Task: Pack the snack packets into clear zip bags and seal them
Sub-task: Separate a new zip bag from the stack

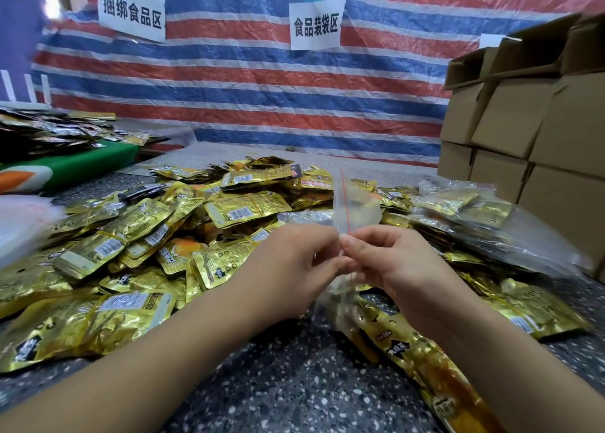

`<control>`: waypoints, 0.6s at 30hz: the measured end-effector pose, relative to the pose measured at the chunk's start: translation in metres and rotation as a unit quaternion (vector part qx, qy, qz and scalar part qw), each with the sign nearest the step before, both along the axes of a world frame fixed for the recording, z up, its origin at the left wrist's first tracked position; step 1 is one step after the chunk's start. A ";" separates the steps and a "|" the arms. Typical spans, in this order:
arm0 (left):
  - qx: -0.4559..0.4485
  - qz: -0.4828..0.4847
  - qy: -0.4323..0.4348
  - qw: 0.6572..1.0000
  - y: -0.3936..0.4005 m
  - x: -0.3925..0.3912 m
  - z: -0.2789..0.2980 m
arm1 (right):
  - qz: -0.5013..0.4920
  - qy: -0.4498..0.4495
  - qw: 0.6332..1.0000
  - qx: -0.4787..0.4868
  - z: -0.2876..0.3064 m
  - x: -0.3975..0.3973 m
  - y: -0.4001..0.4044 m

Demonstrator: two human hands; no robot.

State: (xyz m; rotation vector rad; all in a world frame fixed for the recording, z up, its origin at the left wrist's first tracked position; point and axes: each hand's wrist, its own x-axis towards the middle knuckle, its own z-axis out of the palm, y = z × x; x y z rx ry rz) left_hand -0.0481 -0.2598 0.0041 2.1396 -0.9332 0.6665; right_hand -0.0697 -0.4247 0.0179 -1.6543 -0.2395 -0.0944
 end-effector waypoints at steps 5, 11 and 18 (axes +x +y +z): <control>-0.030 -0.019 0.075 0.997 -0.001 0.002 0.000 | 0.007 0.006 1.000 0.002 0.001 0.001 -0.003; -0.035 -0.024 0.124 0.991 0.003 -0.001 0.009 | -0.034 0.004 0.999 0.020 0.006 0.002 -0.005; -0.045 0.040 0.127 0.990 0.008 0.000 0.011 | -0.189 -0.058 0.978 -0.065 0.007 0.010 -0.016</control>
